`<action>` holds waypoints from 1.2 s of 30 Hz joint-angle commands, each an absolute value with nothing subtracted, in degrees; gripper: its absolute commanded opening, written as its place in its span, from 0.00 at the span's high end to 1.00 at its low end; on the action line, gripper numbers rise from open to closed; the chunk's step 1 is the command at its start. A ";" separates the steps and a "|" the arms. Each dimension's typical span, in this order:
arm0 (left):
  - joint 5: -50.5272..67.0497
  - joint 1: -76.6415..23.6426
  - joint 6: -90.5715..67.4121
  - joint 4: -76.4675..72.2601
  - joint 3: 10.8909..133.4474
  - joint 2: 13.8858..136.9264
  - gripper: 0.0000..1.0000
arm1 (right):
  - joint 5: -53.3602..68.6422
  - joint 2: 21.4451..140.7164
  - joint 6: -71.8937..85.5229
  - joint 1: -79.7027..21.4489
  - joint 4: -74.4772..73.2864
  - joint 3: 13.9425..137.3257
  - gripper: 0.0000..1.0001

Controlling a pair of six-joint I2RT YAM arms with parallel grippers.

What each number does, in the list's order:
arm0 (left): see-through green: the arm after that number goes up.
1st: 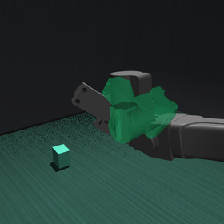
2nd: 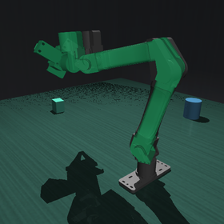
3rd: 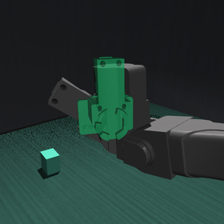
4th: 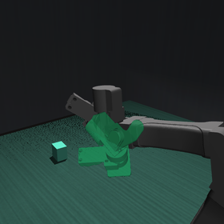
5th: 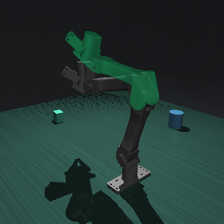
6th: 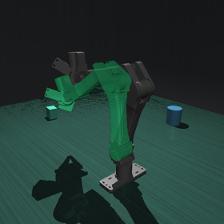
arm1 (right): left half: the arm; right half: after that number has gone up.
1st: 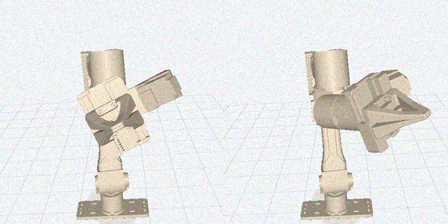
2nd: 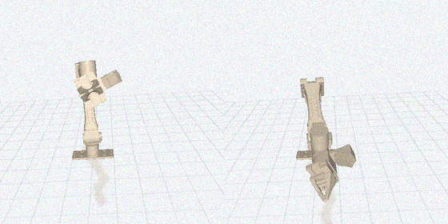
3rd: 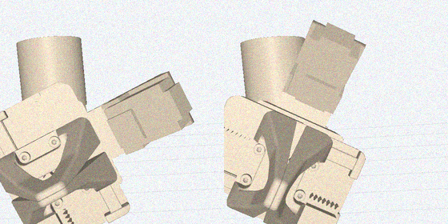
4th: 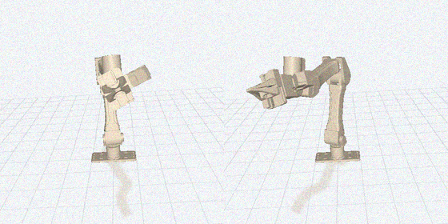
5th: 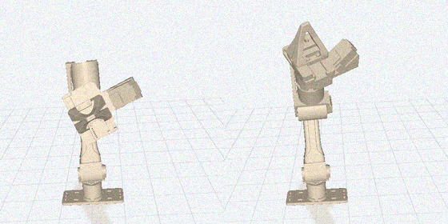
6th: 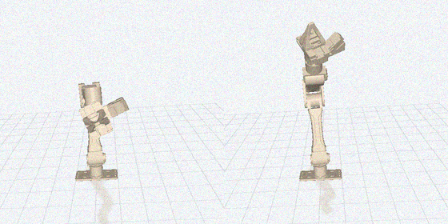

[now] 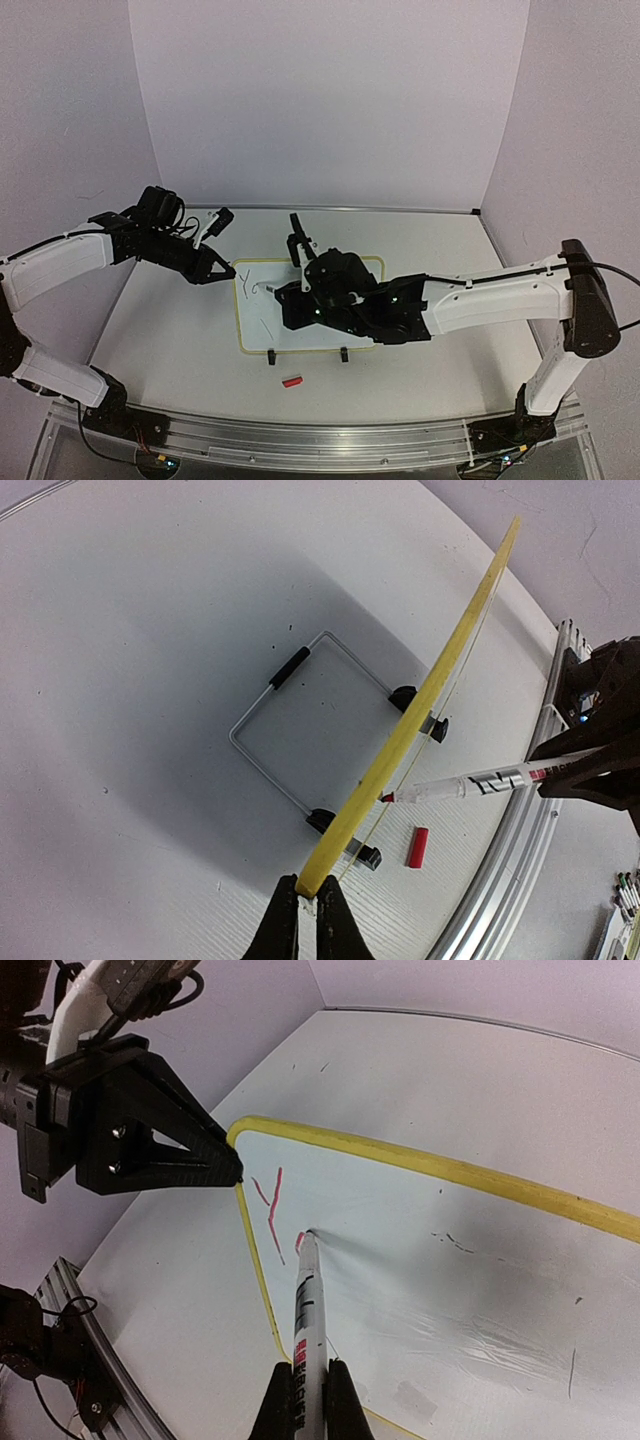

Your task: Write a sentence on the whiteboard

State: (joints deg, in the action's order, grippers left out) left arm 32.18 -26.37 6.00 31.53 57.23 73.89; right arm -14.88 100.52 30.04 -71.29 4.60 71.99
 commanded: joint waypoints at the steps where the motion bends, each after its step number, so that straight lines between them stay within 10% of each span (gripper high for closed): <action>1: 30.80 -26.90 6.42 33.31 57.96 72.86 1.00 | -16.24 102.01 30.50 -71.02 3.89 74.04 1.00; 36: 30.14 -27.07 6.54 33.38 58.00 73.21 1.00 | -14.53 95.71 30.44 -71.19 8.92 68.86 1.00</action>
